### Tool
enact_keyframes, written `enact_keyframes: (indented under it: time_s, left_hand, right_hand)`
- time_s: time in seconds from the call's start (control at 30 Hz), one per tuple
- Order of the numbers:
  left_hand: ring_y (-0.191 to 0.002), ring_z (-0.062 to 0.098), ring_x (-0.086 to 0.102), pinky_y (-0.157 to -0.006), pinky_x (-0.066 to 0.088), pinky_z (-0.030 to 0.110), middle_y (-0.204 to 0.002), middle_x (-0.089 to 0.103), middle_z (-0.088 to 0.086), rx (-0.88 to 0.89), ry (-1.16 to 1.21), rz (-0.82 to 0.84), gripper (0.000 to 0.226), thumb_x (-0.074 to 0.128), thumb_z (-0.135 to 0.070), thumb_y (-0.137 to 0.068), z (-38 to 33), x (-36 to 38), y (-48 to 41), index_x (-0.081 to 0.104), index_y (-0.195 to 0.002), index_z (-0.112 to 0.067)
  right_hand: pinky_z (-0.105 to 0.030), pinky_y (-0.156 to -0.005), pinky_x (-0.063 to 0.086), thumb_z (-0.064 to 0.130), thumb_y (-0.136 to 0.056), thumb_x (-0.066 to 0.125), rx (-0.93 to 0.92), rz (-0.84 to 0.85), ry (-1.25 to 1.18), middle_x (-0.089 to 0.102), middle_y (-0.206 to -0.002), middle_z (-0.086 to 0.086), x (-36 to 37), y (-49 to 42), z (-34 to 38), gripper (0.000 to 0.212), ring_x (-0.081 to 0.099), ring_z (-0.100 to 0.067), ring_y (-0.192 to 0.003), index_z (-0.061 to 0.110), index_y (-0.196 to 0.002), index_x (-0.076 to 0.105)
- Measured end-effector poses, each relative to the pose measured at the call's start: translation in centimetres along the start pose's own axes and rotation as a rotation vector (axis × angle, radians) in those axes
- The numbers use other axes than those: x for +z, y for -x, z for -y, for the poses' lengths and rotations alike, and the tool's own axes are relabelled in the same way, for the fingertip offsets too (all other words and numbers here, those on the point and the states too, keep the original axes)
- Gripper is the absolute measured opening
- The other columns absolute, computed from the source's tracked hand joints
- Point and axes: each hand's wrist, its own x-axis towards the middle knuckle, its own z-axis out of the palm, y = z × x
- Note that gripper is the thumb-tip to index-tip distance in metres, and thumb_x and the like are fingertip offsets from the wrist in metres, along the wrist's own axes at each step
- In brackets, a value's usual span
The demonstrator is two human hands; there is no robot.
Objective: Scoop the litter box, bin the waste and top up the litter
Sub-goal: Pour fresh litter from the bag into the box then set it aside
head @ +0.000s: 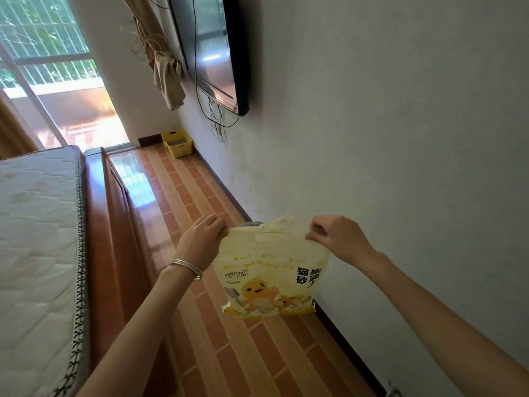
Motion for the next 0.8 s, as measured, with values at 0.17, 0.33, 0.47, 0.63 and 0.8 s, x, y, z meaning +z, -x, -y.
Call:
enact_keyframes:
  time_s: [0.17, 0.33, 0.47, 0.63, 0.8]
  left_hand:
    - [-0.072, 0.018, 0.050, -0.051, 0.050, 0.038, -0.077, 0.055, 0.000, -0.017, 0.004, -0.012, 0.008, 0.059, -0.013, -0.088, 2.0, -0.6, -0.1, 0.056, -0.081, -0.011]
    - [-0.073, 0.022, 0.053, -0.051, 0.049, 0.038, -0.077, 0.055, 0.000, -0.021, -0.005, -0.018, 0.007, 0.058, -0.014, -0.089, 3.9, -1.0, 0.0, 0.057, -0.082, -0.011]
    - [-0.073, 0.019, 0.051, -0.052, 0.052, 0.040, -0.078, 0.055, -0.001, -0.037, -0.020, -0.007, 0.008, 0.056, -0.017, -0.090, 5.4, -1.1, 0.0, 0.056, -0.083, -0.012]
    - [-0.076, 0.020, 0.053, -0.052, 0.051, 0.039, -0.080, 0.055, -0.001, -0.047, -0.015, -0.015, 0.010, 0.055, -0.018, -0.091, 6.8, -1.8, 0.1, 0.058, -0.084, -0.012]
    - [-0.075, 0.020, 0.054, -0.054, 0.050, 0.036, -0.081, 0.056, 0.000, -0.051, -0.003, -0.020, 0.009, 0.056, -0.016, -0.091, 8.5, -2.5, 0.2, 0.059, -0.085, -0.011]
  right_hand:
    - [-0.026, -0.059, 0.033, 0.041, -0.084, 0.061, -0.015, 0.000, 0.000, 0.055, -0.072, 0.010, 0.6, -1.9, 1.3, 0.024, 0.053, -0.014, -0.069, 0.024, -0.075, 0.047]
    - [-0.026, -0.061, 0.035, 0.040, -0.084, 0.062, -0.034, -0.005, -0.007, 0.055, -0.072, 0.010, 1.1, -3.3, 2.5, 0.022, 0.053, -0.014, -0.069, 0.022, -0.076, 0.051]
    - [-0.025, -0.060, 0.033, 0.040, -0.084, 0.062, -0.040, -0.004, -0.001, 0.056, -0.072, 0.010, 1.6, -4.2, 3.4, 0.022, 0.053, -0.014, -0.069, 0.023, -0.076, 0.050]
    - [-0.027, -0.060, 0.040, 0.040, -0.084, 0.062, -0.046, -0.017, 0.002, 0.060, -0.073, 0.006, 2.1, -5.3, 4.6, 0.026, 0.055, -0.016, -0.068, 0.017, -0.077, 0.054]
    - [-0.026, -0.059, 0.038, 0.040, -0.084, 0.062, -0.058, -0.027, 0.013, 0.061, -0.074, 0.004, 2.5, -6.3, 6.2, 0.026, 0.055, -0.017, -0.068, 0.015, -0.078, 0.055]
